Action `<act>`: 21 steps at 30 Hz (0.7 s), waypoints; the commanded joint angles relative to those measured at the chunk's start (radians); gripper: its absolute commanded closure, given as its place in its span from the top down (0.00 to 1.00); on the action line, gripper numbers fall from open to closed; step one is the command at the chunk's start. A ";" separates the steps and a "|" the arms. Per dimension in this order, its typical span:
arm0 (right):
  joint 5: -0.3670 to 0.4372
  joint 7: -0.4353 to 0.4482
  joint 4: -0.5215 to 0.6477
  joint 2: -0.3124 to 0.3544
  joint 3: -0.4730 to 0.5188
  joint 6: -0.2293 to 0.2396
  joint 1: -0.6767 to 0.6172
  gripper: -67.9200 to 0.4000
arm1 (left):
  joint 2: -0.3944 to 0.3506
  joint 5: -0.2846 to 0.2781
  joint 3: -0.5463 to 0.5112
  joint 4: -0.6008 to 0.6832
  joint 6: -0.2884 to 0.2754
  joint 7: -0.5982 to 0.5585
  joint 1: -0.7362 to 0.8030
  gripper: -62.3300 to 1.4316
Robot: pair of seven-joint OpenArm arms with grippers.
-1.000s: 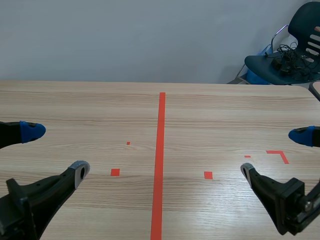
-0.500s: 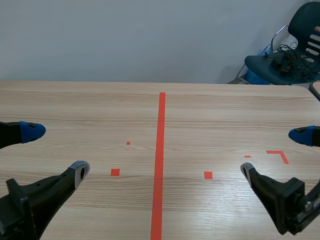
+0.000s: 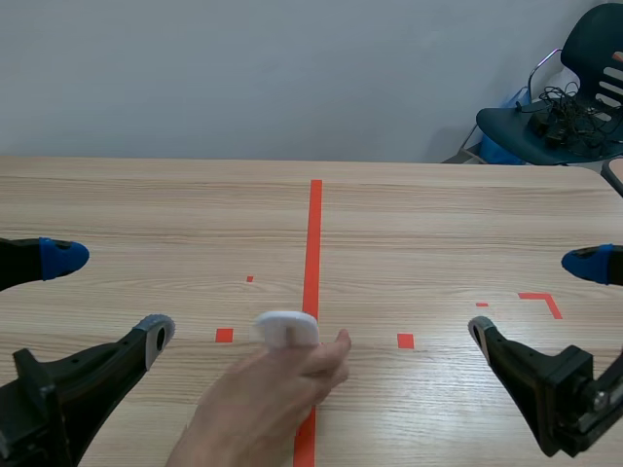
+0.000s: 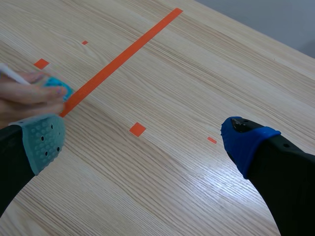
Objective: Do the leaf sorting experiment
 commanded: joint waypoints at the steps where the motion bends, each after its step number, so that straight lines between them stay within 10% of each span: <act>1: 0.003 0.019 0.009 0.000 0.009 -0.003 0.014 1.00 | 0.005 -0.006 -0.005 0.004 -0.002 -0.014 -0.005 1.00; 21: -0.109 0.023 0.003 -0.007 0.008 0.005 0.065 1.00 | 0.005 -0.006 -0.005 0.004 -0.002 -0.014 -0.005 1.00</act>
